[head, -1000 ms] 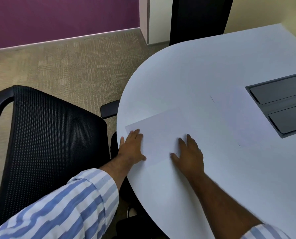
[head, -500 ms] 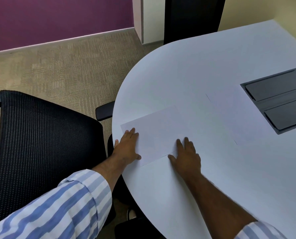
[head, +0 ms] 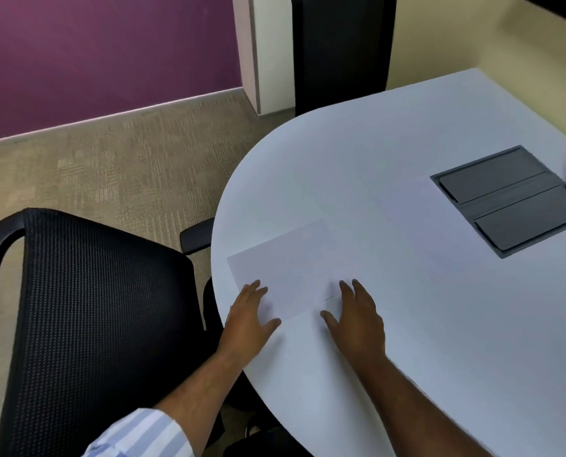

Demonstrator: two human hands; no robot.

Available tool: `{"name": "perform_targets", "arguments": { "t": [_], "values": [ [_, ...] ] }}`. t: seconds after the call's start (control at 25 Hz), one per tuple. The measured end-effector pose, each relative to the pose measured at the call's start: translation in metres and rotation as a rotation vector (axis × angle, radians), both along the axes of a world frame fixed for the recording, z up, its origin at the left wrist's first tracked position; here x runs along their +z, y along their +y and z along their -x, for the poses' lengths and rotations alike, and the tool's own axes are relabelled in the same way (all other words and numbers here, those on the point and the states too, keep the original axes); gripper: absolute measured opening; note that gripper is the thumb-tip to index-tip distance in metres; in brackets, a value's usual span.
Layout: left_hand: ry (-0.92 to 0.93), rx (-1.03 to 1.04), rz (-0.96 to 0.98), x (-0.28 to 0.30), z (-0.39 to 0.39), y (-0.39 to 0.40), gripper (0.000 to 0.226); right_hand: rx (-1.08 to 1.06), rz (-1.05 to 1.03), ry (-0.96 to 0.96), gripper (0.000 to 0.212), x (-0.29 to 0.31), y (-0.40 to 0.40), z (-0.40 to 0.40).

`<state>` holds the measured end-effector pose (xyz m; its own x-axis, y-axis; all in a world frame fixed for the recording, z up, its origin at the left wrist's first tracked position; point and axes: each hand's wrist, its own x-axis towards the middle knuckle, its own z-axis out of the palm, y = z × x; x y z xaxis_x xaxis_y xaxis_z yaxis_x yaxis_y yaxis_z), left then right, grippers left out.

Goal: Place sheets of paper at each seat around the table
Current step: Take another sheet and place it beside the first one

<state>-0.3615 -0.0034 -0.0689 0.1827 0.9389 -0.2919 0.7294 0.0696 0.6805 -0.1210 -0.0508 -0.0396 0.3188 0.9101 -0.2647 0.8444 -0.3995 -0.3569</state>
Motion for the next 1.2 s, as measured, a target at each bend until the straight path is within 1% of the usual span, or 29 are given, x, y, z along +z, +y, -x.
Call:
{"name": "perform_targets", "arguments": {
  "t": [0.08, 0.24, 0.36, 0.48, 0.56, 0.72, 1.0, 1.2],
  "values": [
    [-0.068, -0.002, 0.005, 0.012, -0.013, -0.010, 0.069, -0.048, -0.043, 0.010, 0.078, 0.012, -0.014, -0.004],
    [-0.226, -0.006, 0.004, 0.048, -0.053, -0.022, 0.043, -0.135, -0.073, -0.006, 0.072, 0.038, -0.044, -0.030],
    [-0.305, -0.027, 0.003, 0.068, -0.088, -0.028, 0.034, -0.200, -0.117, -0.016, 0.064, 0.059, -0.060, -0.062],
    [-0.367, -0.036, 0.051, 0.083, -0.124, -0.040, 0.031, -0.271, -0.158, -0.019, 0.057, 0.076, -0.072, -0.100],
    [-0.375, -0.059, 0.105, 0.089, -0.146, -0.048, 0.030, -0.310, -0.174, -0.012, 0.056, 0.081, -0.075, -0.127],
    [-0.358, -0.111, 0.278, 0.092, -0.196, -0.052, 0.033, -0.333, -0.194, 0.010, 0.050, 0.074, -0.073, -0.181],
    [-0.381, 0.070, 0.414, 0.086, -0.312, -0.033, 0.035, -0.285, -0.142, 0.094, 0.050, 0.043, -0.043, -0.293],
    [-0.311, 0.120, 0.386, 0.065, -0.378, -0.017, 0.039, -0.262, -0.126, 0.126, 0.043, 0.018, -0.001, -0.363]
  ]
}}
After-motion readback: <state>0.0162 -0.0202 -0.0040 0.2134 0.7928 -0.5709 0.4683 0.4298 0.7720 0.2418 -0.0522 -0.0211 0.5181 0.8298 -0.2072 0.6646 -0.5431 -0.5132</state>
